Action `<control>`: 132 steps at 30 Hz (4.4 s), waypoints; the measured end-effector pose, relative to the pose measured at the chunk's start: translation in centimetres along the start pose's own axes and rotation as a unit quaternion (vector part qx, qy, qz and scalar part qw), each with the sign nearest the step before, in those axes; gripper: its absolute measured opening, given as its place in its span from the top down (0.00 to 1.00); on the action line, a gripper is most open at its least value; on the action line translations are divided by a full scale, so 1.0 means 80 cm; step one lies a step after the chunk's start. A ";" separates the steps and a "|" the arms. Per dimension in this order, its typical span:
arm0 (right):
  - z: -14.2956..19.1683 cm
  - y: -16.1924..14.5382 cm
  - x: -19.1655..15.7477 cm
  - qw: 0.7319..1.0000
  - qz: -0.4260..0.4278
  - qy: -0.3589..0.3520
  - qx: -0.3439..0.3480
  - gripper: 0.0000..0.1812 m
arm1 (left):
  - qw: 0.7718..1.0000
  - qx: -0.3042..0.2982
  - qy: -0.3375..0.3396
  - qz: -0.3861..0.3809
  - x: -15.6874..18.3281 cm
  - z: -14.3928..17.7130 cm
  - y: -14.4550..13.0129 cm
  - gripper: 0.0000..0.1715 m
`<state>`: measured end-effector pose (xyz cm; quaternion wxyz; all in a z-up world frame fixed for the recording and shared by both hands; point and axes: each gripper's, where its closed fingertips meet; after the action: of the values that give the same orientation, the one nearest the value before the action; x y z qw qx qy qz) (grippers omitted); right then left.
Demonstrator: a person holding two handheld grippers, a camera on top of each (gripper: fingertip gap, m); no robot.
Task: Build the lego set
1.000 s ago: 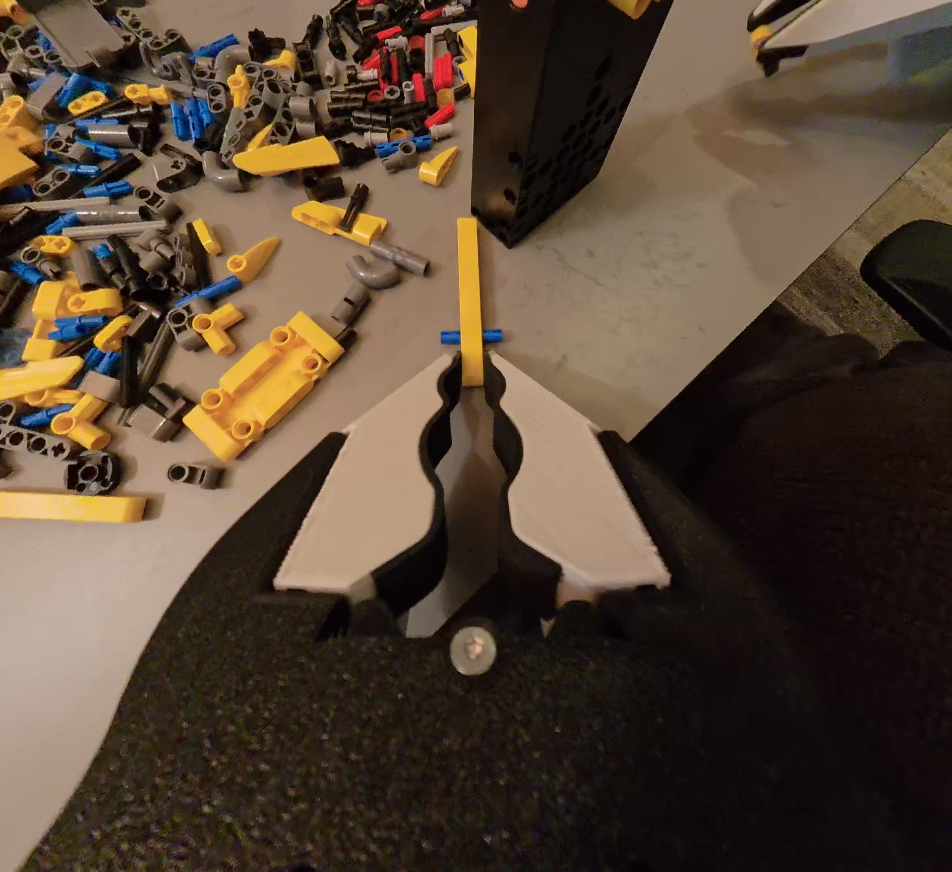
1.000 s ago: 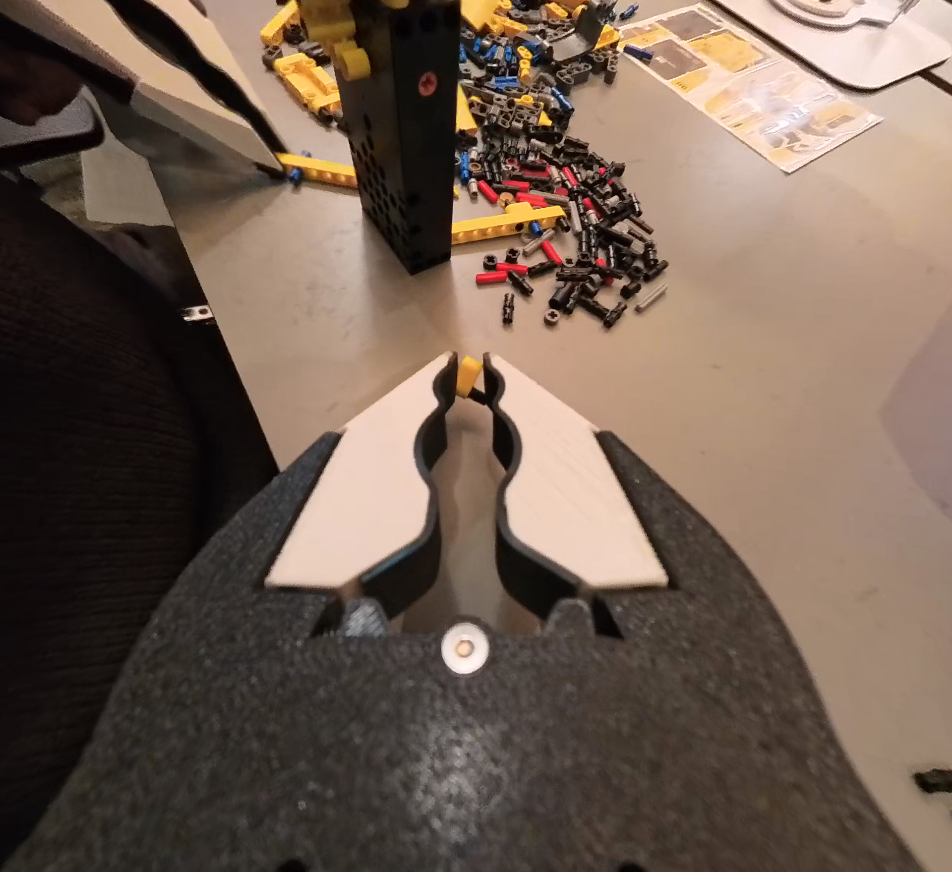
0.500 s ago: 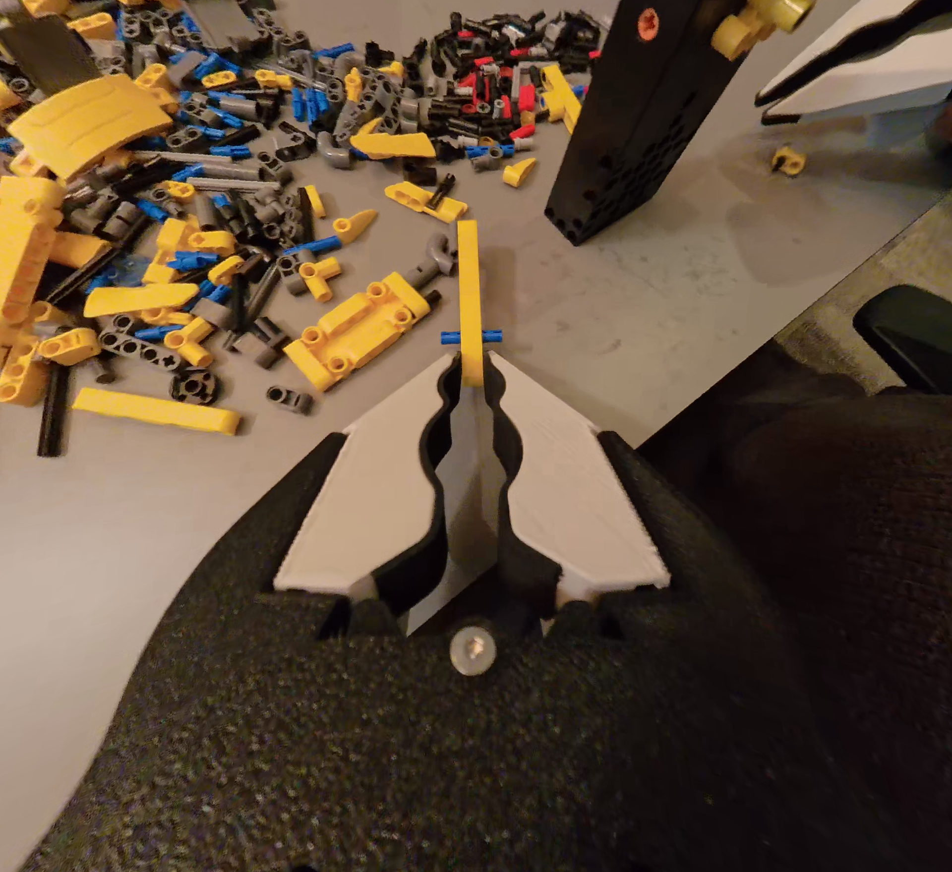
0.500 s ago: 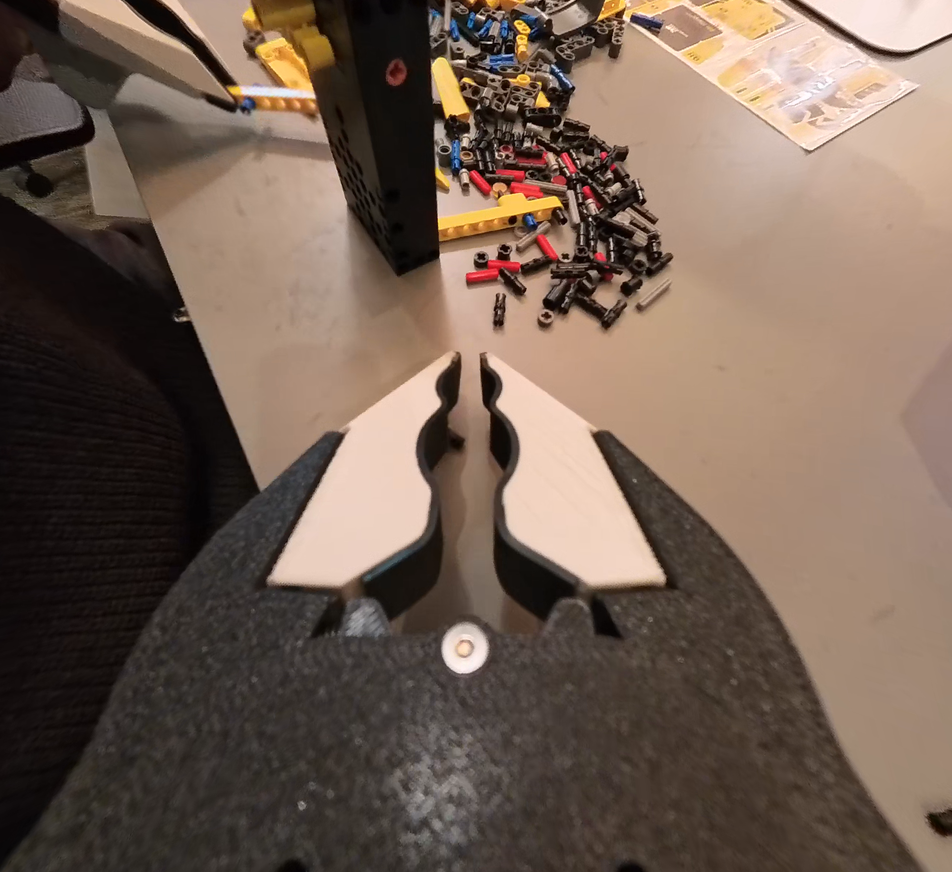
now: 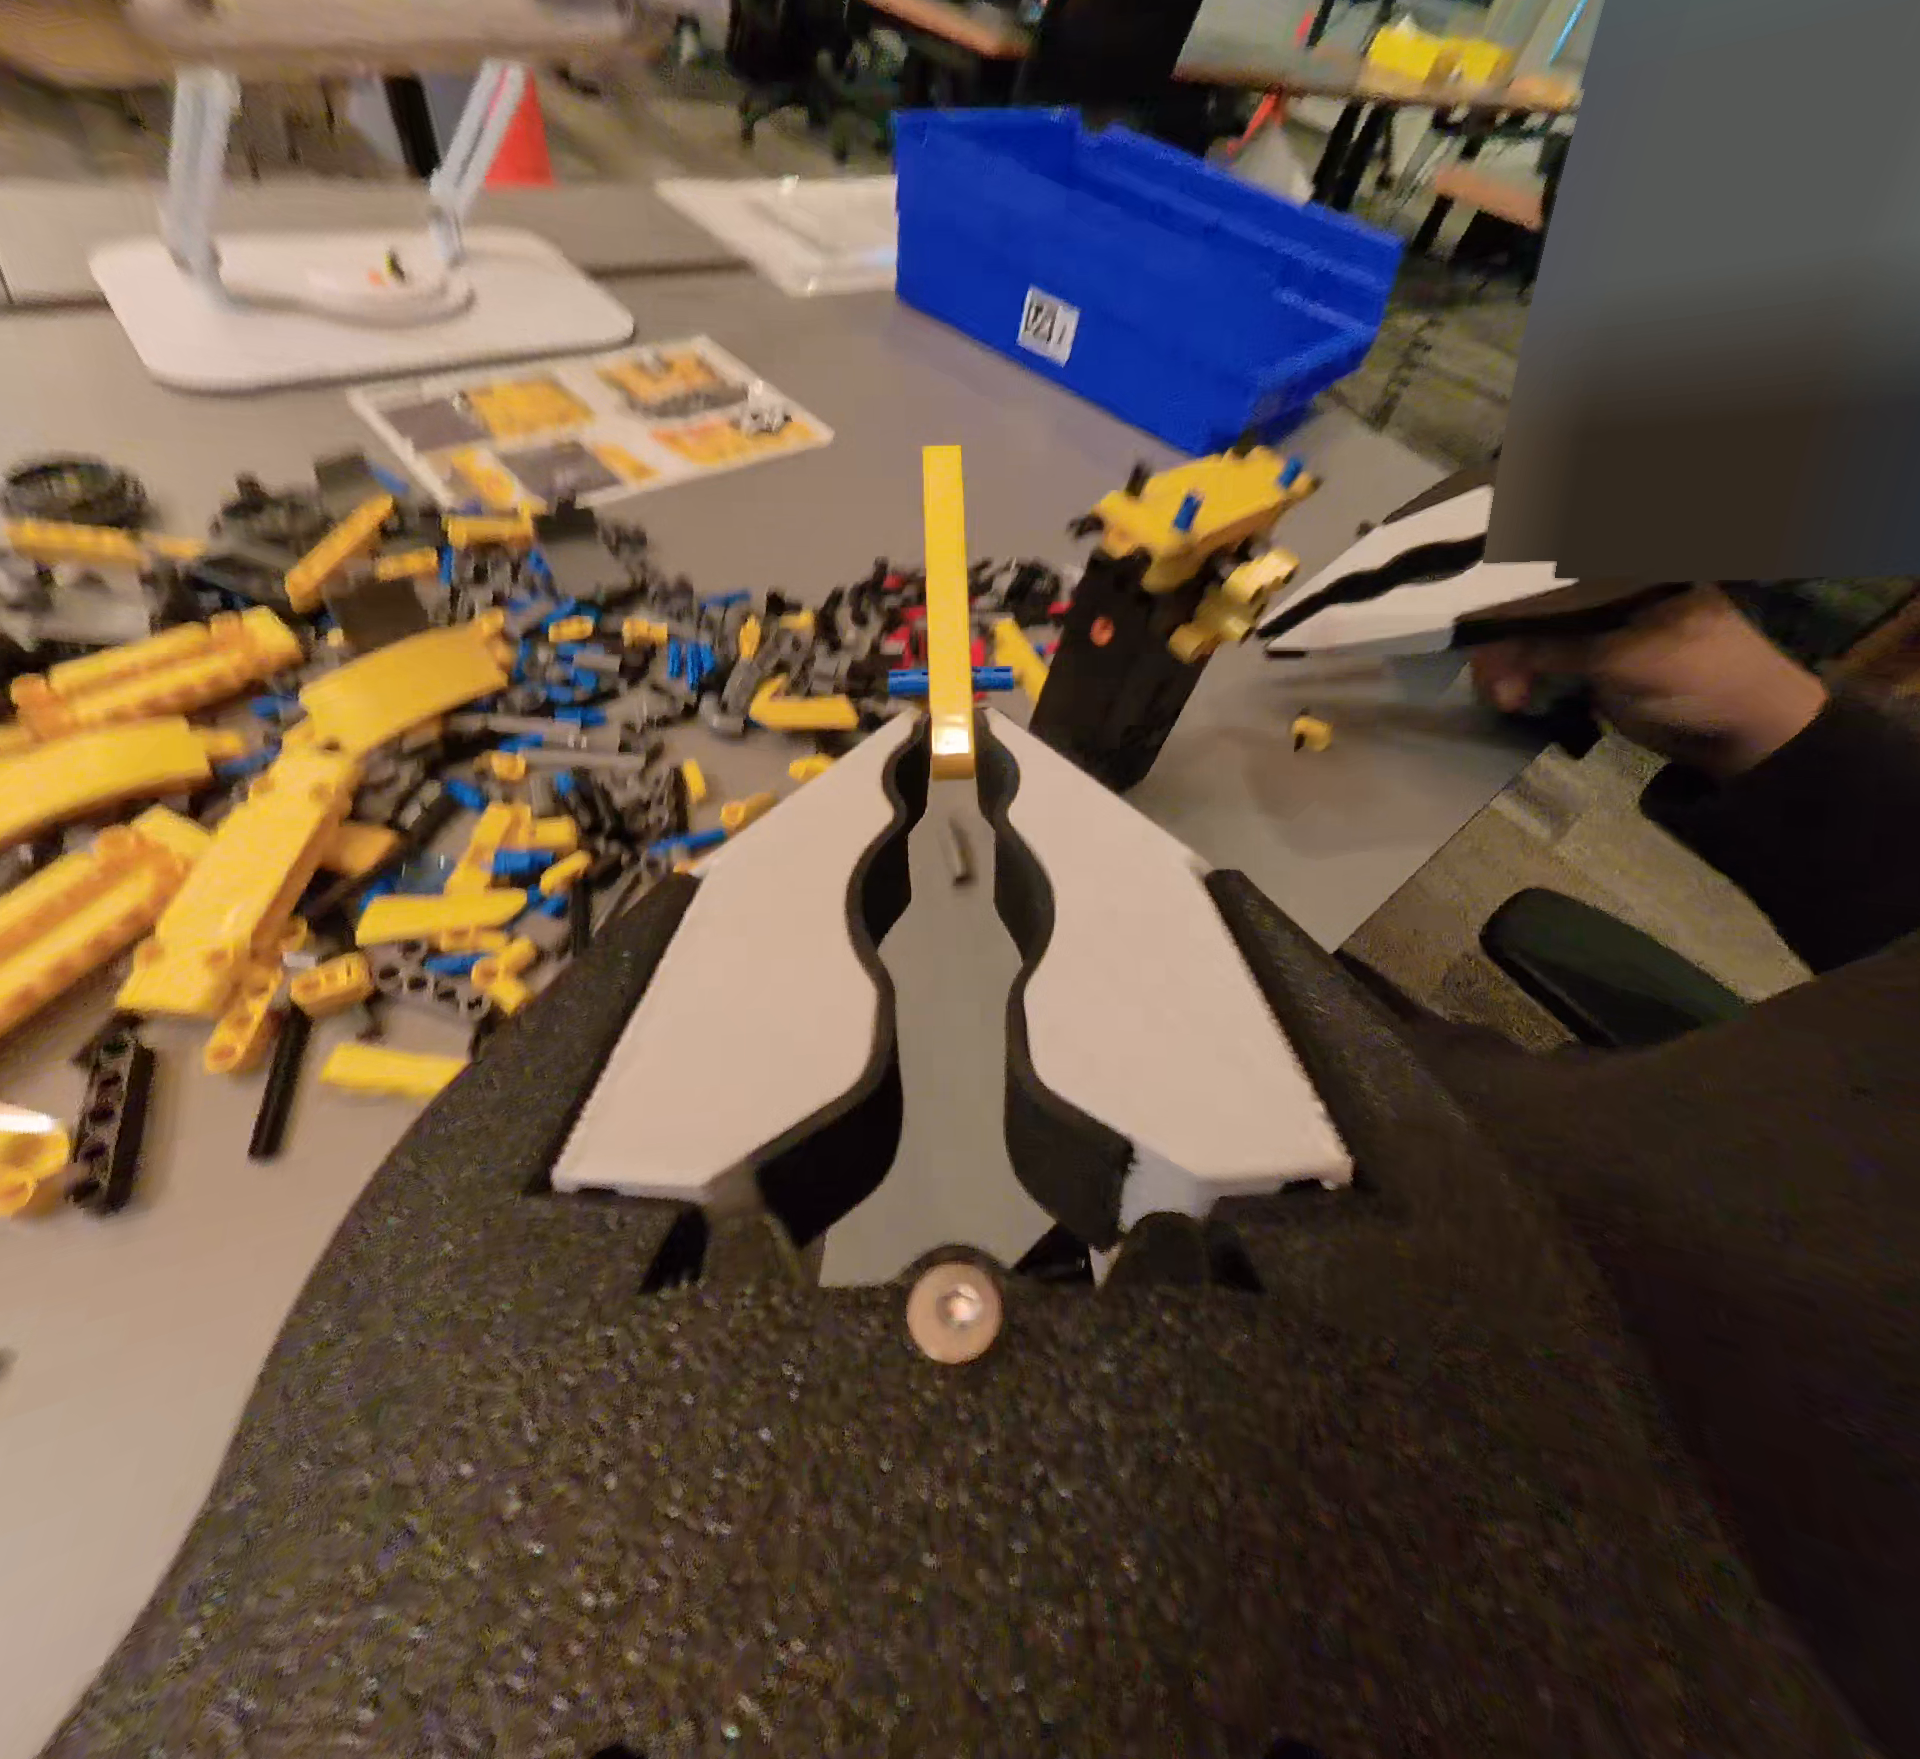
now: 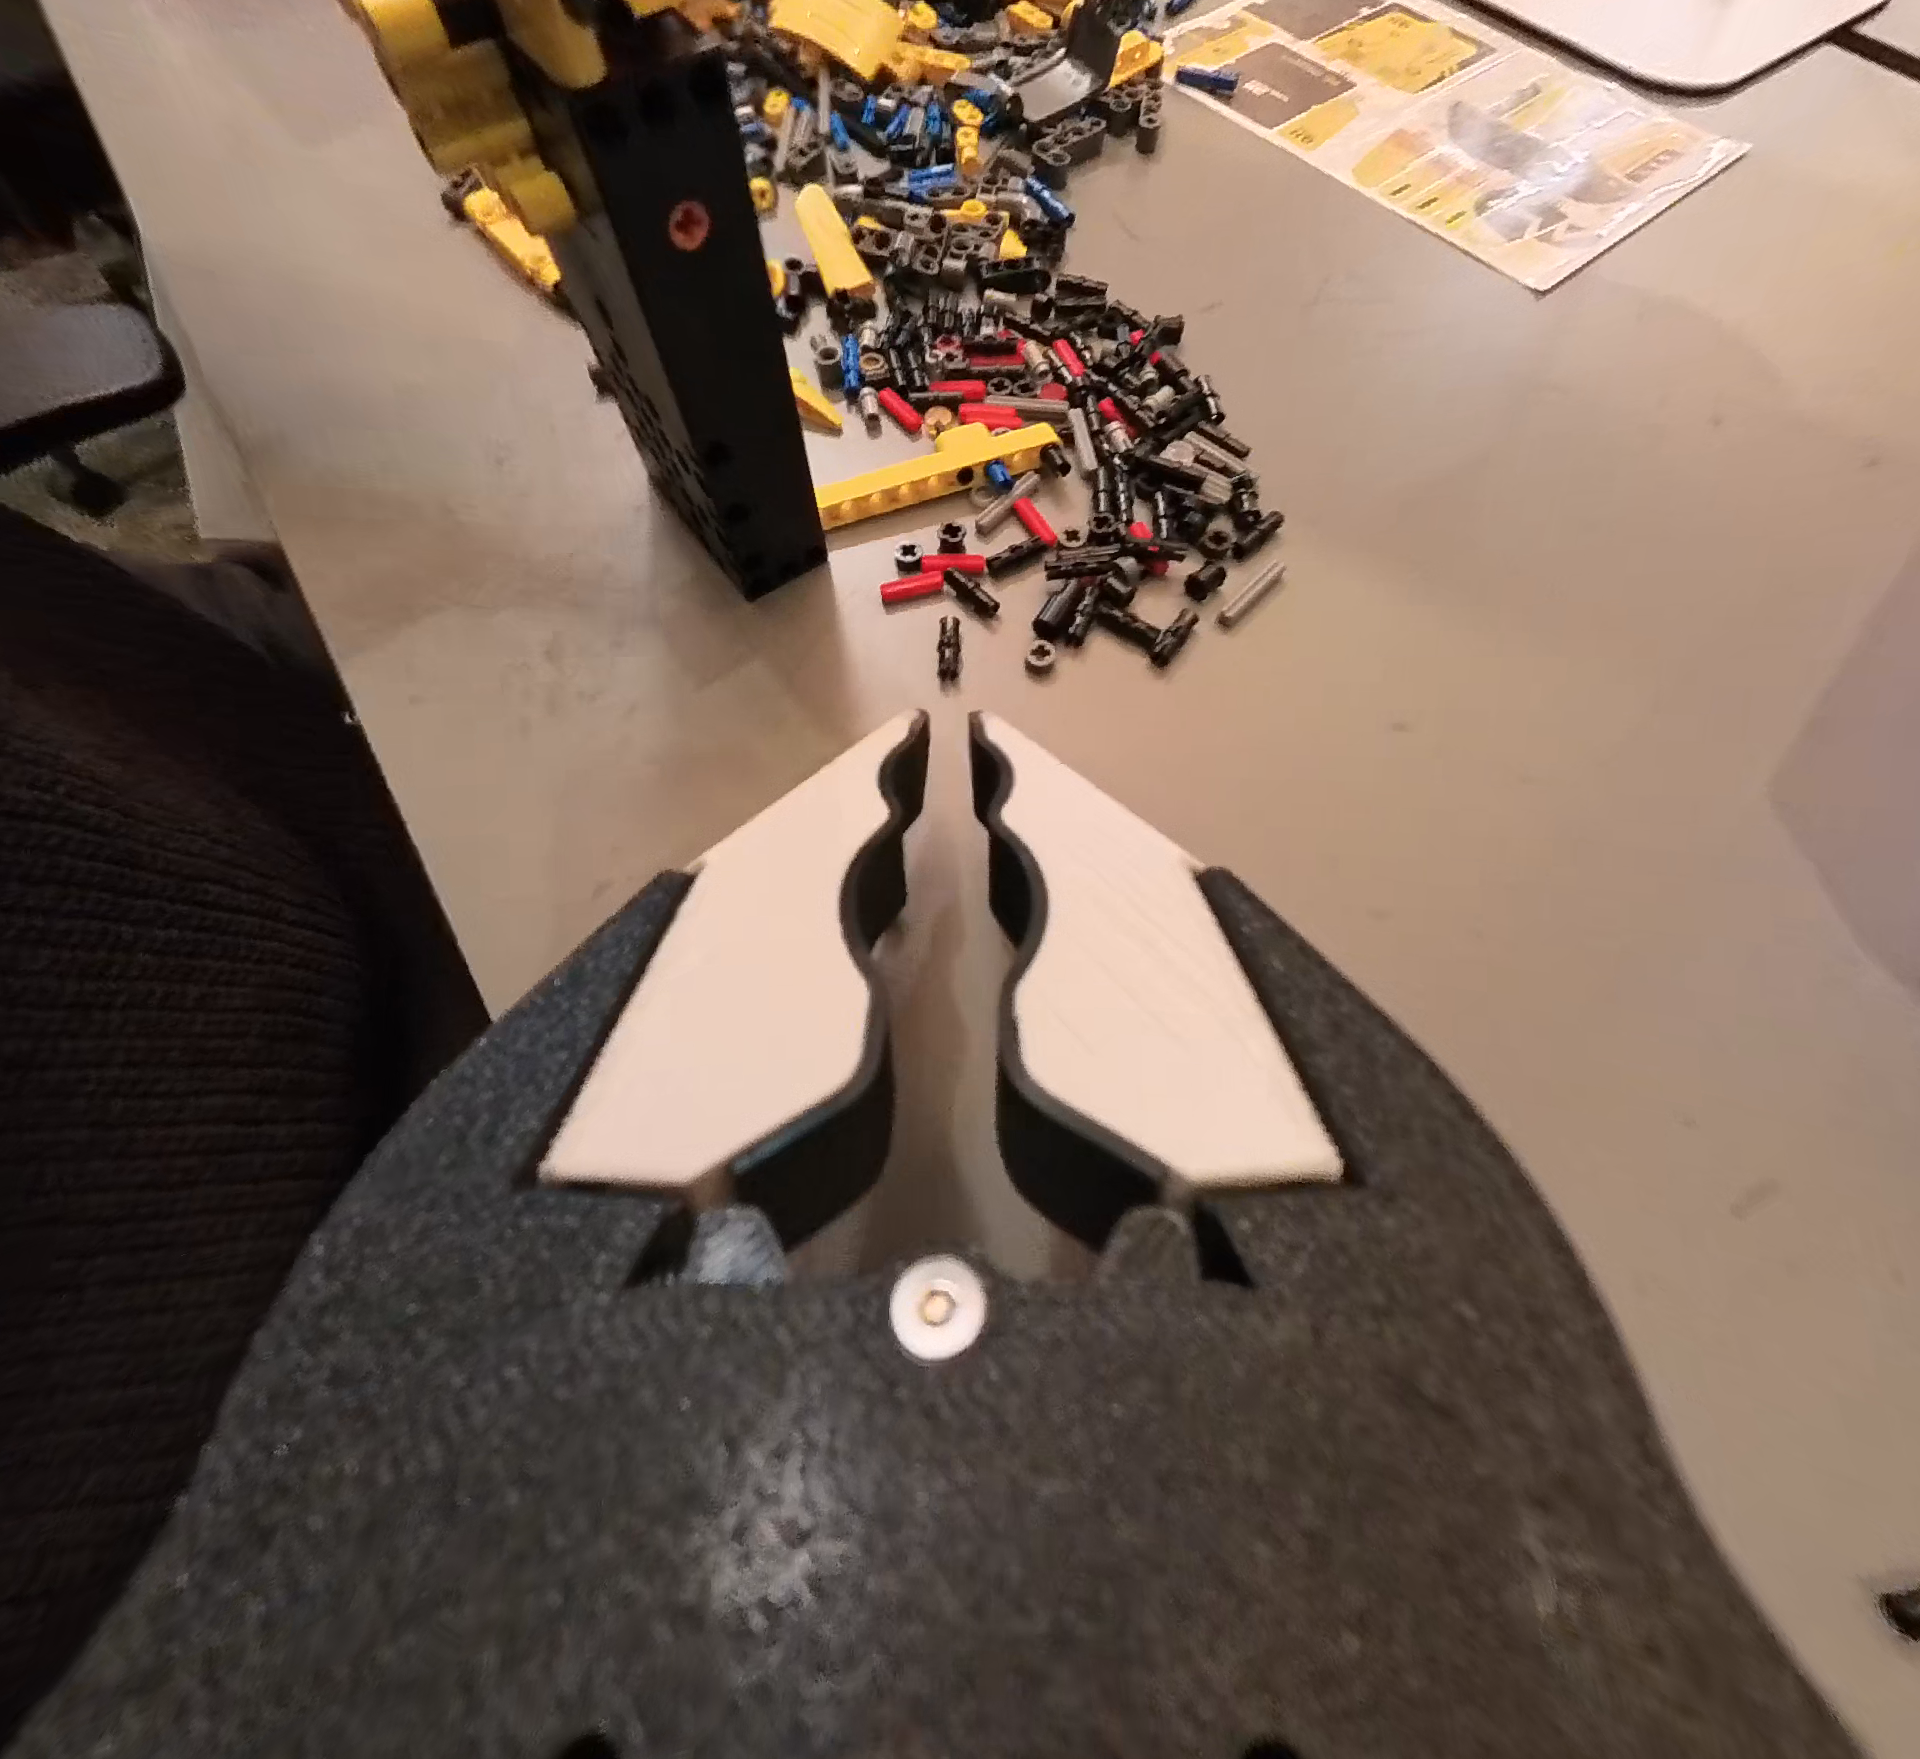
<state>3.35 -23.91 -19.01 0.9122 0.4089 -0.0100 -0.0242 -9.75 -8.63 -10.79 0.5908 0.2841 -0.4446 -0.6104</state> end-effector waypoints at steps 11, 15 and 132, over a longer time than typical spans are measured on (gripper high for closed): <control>0.060 0.035 -0.001 0.990 -0.062 0.007 0.128 0.92 | 0.981 0.071 -0.159 -0.089 0.132 -0.028 0.086 0.96; 0.105 0.068 -0.023 0.964 -0.092 0.057 0.243 0.92 | 0.972 0.057 -0.207 -0.089 0.180 -0.059 0.088 0.96; 0.074 0.056 0.087 0.959 -0.128 -0.124 0.222 0.85 | 0.908 -0.026 -0.201 -0.367 0.185 -0.119 -0.052 0.93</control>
<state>10.20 -25.70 -11.73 0.7796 0.5924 -0.0760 -0.1885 -5.49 -25.42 -16.04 0.2300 0.2829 -0.4024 -0.8397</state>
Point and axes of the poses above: each gripper's, where its closed fingertips meet, z back along the fingers, y out of its top, x = y × z across the jaws, and after that the axes turned 11 degrees about -x, right-handed
